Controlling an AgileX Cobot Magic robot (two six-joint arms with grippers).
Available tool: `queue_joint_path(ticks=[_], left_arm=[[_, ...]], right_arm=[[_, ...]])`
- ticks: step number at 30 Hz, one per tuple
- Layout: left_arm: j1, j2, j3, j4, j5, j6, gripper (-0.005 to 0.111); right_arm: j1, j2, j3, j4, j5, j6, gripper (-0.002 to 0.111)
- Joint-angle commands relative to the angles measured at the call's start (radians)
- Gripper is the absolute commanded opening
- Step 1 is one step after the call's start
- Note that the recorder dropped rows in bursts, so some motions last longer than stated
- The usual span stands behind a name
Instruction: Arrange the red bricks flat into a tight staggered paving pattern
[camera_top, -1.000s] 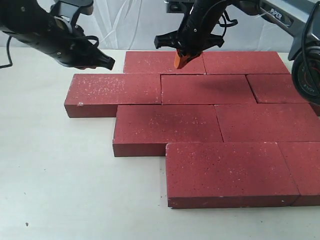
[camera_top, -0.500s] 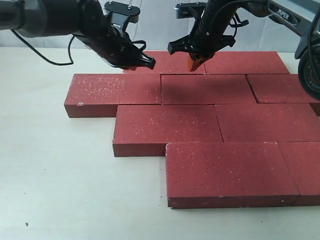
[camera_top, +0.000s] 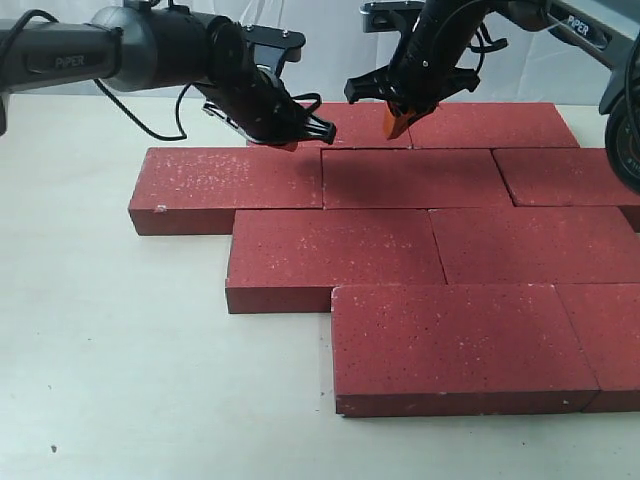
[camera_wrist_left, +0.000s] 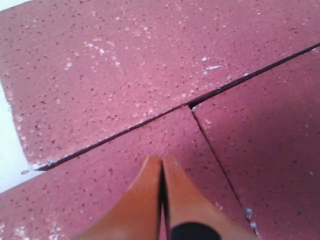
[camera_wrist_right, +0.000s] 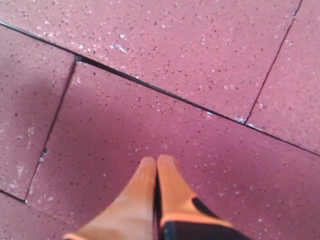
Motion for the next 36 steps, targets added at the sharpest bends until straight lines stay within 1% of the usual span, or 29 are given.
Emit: queue_joint_path(ticks=[1, 4, 14, 21, 26, 36], left_arm=[[-0.022, 0.041, -0.035, -0.017, 0.003, 0.000, 0.000], [-0.028, 0.057, -0.054, -0.019, 0.001, 0.000, 0.000], [-0.029, 0.096, -0.054, -0.012, -0.053, 0.000, 0.000], [-0.029, 0.130, -0.054, -0.021, -0.004, 0.000, 0.000], [-0.029, 0.130, -0.054, -0.025, -0.002, 0.000, 0.000], [-0.029, 0.080, -0.069, -0.027, 0.015, 0.000, 0.000]], right_arm=[[-0.012, -0.014, 0.005, -0.001, -0.001, -0.008, -0.001], [-0.012, -0.014, 0.005, -0.001, -0.001, -0.008, -0.001], [-0.012, -0.014, 0.005, -0.001, -0.004, -0.008, -0.001], [-0.012, -0.014, 0.005, -0.001, -0.004, -0.008, -0.001], [-0.012, -0.014, 0.005, -0.001, -0.004, -0.008, -0.001], [-0.012, -0.014, 0.005, -0.001, -0.005, -0.008, -0.001]])
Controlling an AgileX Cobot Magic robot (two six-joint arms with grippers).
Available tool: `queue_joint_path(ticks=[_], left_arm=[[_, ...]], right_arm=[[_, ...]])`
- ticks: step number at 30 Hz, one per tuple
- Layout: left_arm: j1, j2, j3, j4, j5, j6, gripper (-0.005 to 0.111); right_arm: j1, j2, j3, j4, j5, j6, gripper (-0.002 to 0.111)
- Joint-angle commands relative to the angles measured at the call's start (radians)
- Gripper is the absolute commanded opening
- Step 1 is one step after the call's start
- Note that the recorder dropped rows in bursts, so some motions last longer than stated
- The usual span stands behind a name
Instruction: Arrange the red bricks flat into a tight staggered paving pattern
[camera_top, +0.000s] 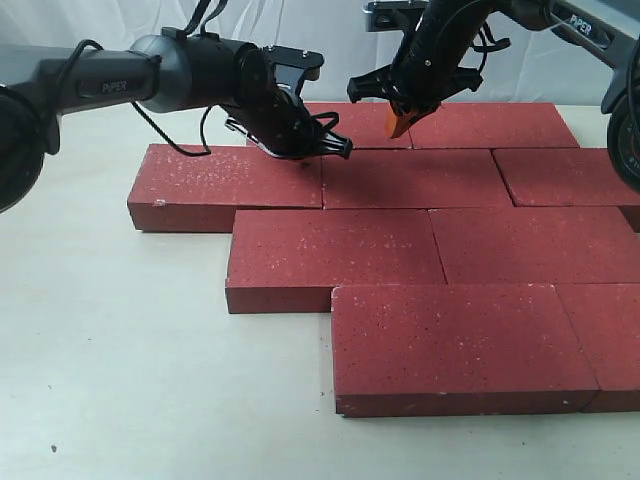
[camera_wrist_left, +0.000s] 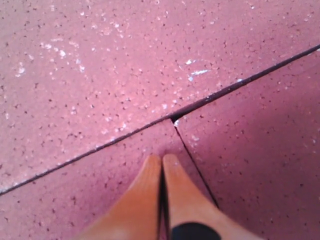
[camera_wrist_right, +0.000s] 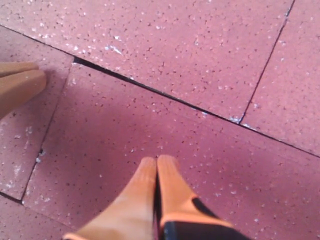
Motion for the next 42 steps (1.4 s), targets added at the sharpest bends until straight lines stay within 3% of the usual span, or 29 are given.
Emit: queue_joint_path(ticks=[1, 14, 19, 24, 33, 37, 42], left_arm=[[-0.006, -0.024, -0.003, -0.014, 0.034, 0.000, 0.000], [-0.006, -0.049, -0.003, -0.017, 0.050, 0.006, 0.000], [0.015, -0.113, -0.003, 0.002, 0.155, 0.000, 0.000], [0.091, -0.178, -0.003, 0.066, 0.338, 0.000, 0.000], [0.339, -0.212, 0.018, 0.056, 0.448, -0.024, 0.000], [0.423, -0.212, 0.097, 0.073, 0.406, -0.022, 0.000], [0.446, -0.210, 0.191, 0.156, 0.324, -0.020, 0.000]], right_arm=[[-0.007, -0.014, 0.005, -0.001, -0.003, -0.006, -0.001], [-0.007, -0.014, 0.005, 0.036, 0.001, -0.006, -0.001], [-0.007, -0.014, 0.005, 0.036, 0.001, -0.006, -0.001], [-0.007, -0.014, 0.005, 0.036, 0.001, -0.012, -0.001], [-0.007, -0.014, 0.005, 0.041, 0.001, -0.012, -0.001], [-0.007, -0.014, 0.005, 0.041, 0.001, -0.012, -0.001], [-0.007, -0.014, 0.005, 0.041, 0.001, -0.012, -0.001]])
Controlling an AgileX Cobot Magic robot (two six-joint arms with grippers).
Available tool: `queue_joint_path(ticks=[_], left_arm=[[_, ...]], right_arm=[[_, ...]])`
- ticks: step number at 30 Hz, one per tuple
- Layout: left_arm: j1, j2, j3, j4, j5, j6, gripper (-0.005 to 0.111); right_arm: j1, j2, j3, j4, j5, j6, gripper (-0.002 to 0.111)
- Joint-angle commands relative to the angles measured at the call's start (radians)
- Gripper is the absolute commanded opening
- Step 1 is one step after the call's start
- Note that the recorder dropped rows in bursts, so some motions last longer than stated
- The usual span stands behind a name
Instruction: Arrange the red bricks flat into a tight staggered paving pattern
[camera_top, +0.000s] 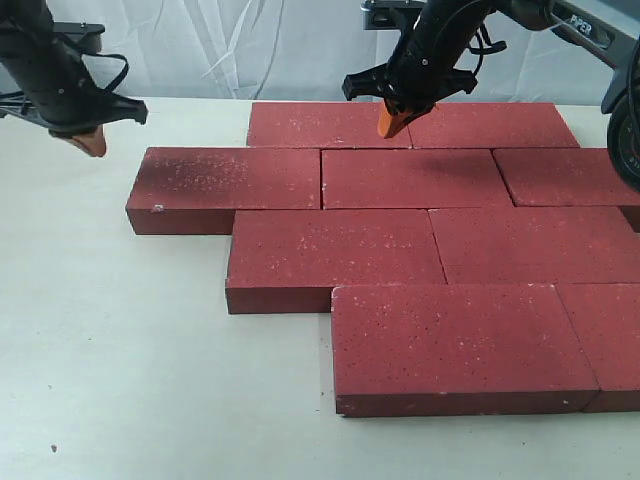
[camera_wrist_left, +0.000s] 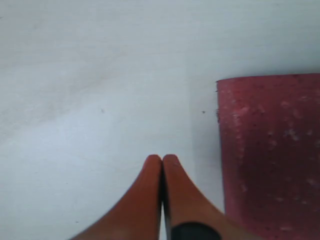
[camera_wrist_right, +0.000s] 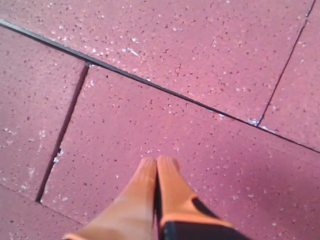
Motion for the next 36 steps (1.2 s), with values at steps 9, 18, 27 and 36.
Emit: queue_joint_path(ticks=[9, 18, 27, 36], left_arm=[[0.000, 0.062, 0.080, -0.031, -0.092, 0.005, 0.000], [-0.004, 0.062, 0.080, -0.155, -0.089, 0.082, 0.000], [-0.067, 0.062, 0.080, -0.138, -0.116, 0.082, 0.000], [-0.069, 0.062, 0.080, -0.080, -0.096, 0.080, 0.000]], right_arm=[[-0.006, -0.014, 0.005, -0.003, 0.001, -0.007, -0.001], [-0.006, -0.014, 0.005, -0.003, -0.001, -0.007, -0.001], [-0.006, -0.014, 0.005, -0.003, 0.001, -0.007, -0.001], [-0.006, -0.014, 0.005, -0.001, 0.000, -0.007, -0.001]])
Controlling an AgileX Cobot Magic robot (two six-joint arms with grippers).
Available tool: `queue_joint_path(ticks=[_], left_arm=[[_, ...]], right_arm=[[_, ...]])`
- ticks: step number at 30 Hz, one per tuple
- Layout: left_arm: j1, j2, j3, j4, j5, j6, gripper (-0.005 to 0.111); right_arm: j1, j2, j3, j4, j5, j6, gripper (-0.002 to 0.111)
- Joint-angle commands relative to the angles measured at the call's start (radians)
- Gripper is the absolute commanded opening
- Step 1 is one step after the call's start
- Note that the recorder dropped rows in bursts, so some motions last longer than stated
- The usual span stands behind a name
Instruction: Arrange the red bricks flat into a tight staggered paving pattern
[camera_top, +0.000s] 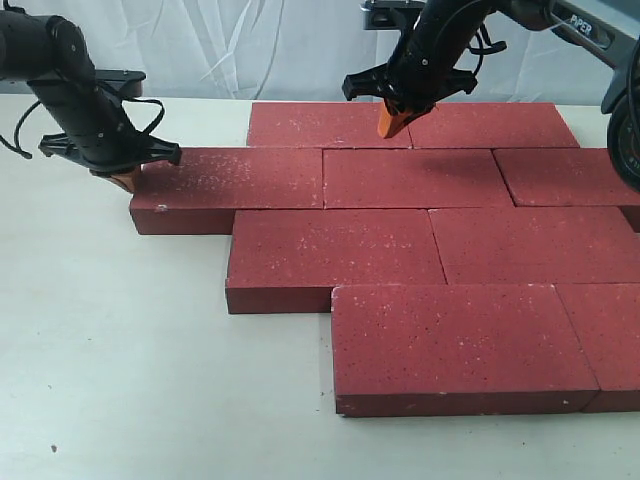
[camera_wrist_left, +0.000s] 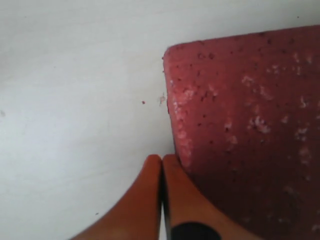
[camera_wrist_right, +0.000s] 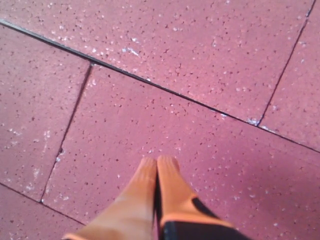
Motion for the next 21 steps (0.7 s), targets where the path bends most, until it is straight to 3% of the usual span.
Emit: queue_joint_path(ticks=[1, 8, 21], left_arm=[[-0.014, -0.003, 0.003, 0.030, 0.014, -0.005, 0.000], [-0.014, -0.027, 0.003, 0.118, 0.024, -0.061, 0.000], [-0.014, -0.172, 0.003, 0.110, 0.083, -0.061, 0.000]], right_arm=[[-0.006, -0.014, 0.005, -0.001, 0.000, -0.007, -0.001], [-0.006, -0.014, 0.005, 0.001, 0.001, -0.007, -0.001], [-0.006, -0.034, 0.005, 0.053, 0.001, 0.007, -0.001]])
